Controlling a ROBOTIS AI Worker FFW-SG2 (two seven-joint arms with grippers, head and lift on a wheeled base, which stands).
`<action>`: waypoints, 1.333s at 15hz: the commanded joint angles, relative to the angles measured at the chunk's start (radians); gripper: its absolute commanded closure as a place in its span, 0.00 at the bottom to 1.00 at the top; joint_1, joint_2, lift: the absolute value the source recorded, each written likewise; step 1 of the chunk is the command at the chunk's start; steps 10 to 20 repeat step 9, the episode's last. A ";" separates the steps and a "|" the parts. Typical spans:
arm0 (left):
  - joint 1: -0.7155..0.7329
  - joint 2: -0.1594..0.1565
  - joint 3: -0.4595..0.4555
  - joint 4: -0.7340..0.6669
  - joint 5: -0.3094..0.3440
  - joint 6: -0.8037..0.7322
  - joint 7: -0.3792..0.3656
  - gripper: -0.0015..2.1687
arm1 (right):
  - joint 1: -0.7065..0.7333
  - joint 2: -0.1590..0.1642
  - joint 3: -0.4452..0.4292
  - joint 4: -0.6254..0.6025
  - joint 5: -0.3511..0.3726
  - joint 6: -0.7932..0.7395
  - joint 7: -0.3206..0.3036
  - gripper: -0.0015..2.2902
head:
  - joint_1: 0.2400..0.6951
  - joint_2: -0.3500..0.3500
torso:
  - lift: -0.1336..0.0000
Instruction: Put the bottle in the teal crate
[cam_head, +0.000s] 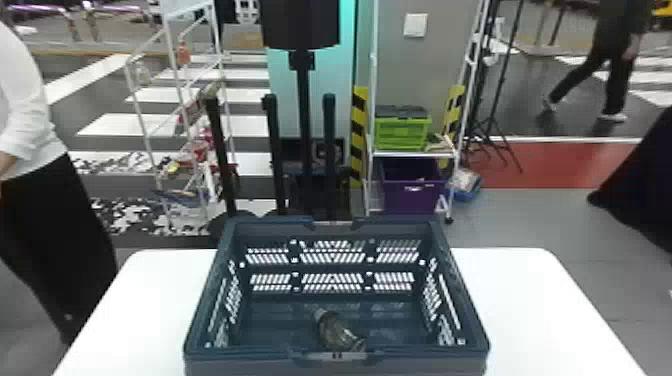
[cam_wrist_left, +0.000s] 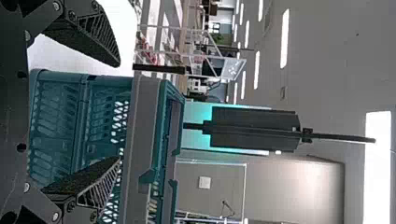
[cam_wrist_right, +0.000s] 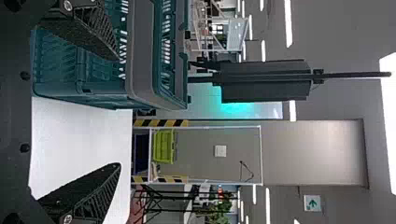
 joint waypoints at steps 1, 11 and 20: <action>0.001 0.000 -0.001 0.001 -0.003 0.000 0.002 0.09 | 0.002 0.002 0.000 0.002 -0.003 -0.002 0.000 0.03 | 0.57 0.50 | 1.00; 0.001 -0.001 -0.005 0.004 -0.007 0.000 0.005 0.09 | 0.008 0.002 0.000 0.006 -0.009 -0.018 0.000 0.03 | 0.57 0.50 | 1.00; 0.001 -0.001 -0.005 0.004 -0.007 0.000 0.005 0.09 | 0.008 0.002 0.000 0.006 -0.009 -0.018 0.000 0.03 | 0.57 0.50 | 1.00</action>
